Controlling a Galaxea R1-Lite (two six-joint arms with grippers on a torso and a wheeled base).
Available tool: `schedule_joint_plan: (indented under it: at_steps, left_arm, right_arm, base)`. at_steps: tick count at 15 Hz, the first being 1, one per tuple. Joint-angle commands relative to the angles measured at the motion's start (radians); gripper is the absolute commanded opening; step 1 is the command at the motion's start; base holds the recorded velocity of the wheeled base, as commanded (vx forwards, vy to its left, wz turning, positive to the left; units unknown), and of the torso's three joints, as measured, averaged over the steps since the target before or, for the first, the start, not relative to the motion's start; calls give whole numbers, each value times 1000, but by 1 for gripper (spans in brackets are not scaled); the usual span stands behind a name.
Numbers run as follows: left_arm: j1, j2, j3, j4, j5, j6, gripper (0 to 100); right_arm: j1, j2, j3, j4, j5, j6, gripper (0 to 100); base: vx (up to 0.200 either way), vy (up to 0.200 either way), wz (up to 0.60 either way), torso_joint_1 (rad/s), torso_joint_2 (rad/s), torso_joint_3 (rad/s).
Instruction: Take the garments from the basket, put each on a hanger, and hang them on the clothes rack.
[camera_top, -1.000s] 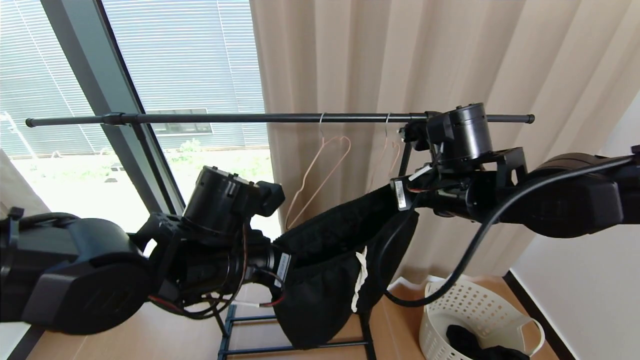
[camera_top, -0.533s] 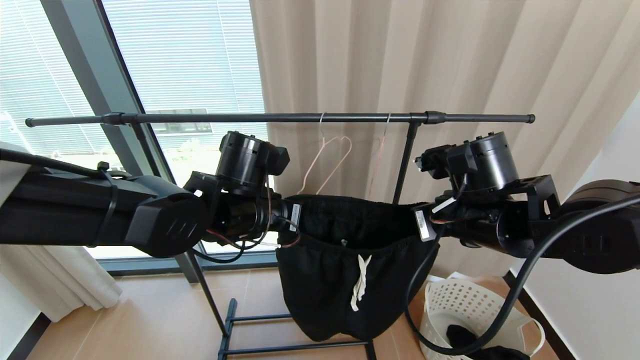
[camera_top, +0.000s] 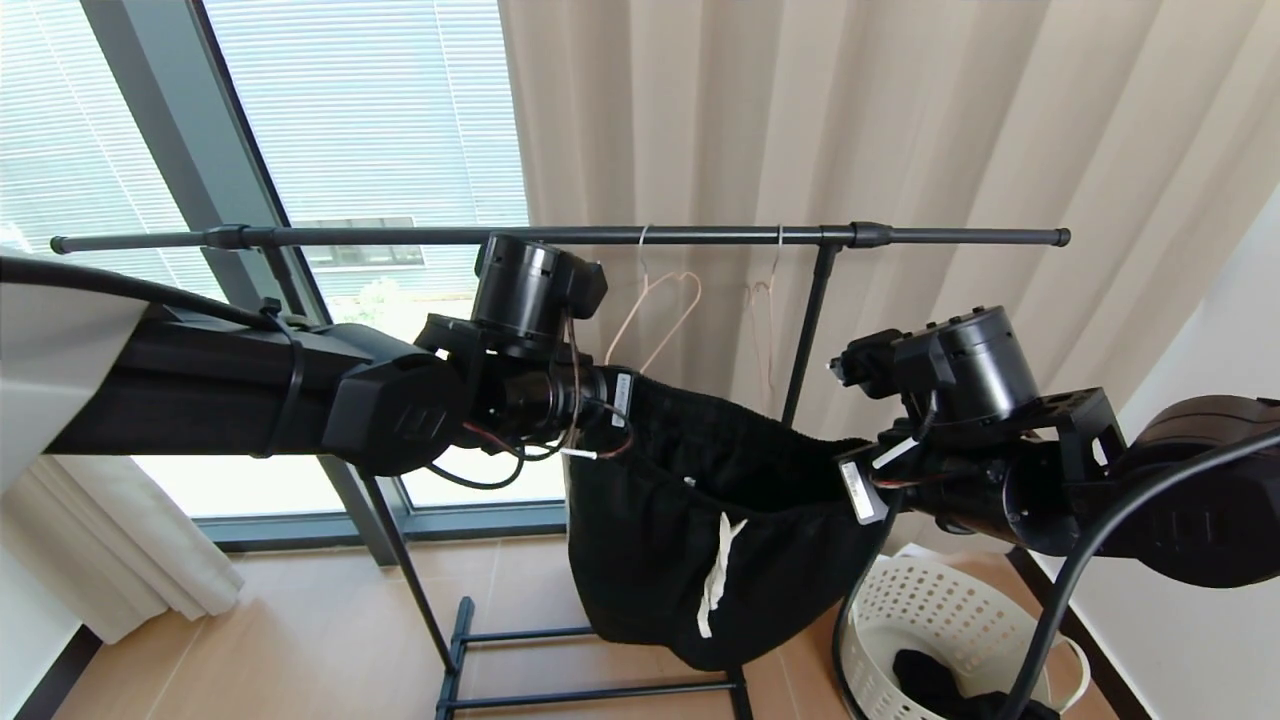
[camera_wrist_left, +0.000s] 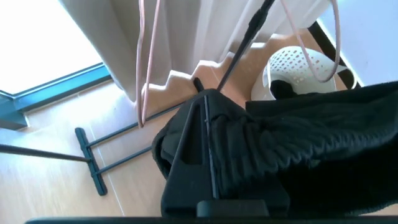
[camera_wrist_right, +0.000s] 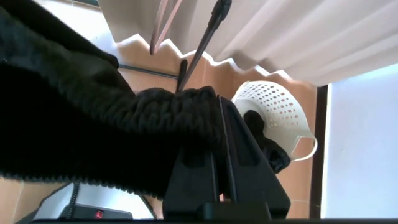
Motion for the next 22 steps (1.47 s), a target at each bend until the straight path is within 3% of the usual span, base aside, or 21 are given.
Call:
schedule_joint_plan:
  at_steps: [1, 3, 4, 7, 10, 13, 17, 22]
  left_arm:
    - [-8, 9, -47, 1, 5, -1, 0]
    - [-15, 12, -78, 1, 5, -1, 0]
    - [-23, 22, -109, 2, 7, -1, 0]
    - [-38, 45, -159, 1, 18, -1, 0]
    - [-52, 42, -175, 1, 38, 1, 0]
    - [-58, 38, -176, 1, 71, 1, 0]
    - [-69, 9, -147, 2, 71, 13, 0]
    - [-104, -13, -129, 1, 71, 45, 0]
  right_arm:
    - [0, -9, 22, -1, 2, -4, 100]
    - [0, -26, 52, 1, 8, -18, 100]
    - [-1, -52, 92, -2, 18, -80, 100]
    - [-13, -92, 190, -56, 154, -162, 100]
    - [-13, -108, 302, -202, 251, -281, 100]
    - [17, -109, 351, -357, 363, -313, 100]
    - [36, -105, 305, -472, 435, -316, 100]
    - [42, -71, 221, -475, 513, -323, 100]
  base:
    - [0, 0, 0, 0, 0, 0]
    - [0, 0, 0, 0, 0, 0]
    - [0, 0, 0, 0, 0, 0]
    - [0, 0, 0, 0, 0, 0]
    - [0, 0, 0, 0, 0, 0]
    - [0, 0, 0, 0, 0, 0]
    - [0, 0, 0, 0, 0, 0]
    - [0, 0, 0, 0, 0, 0]
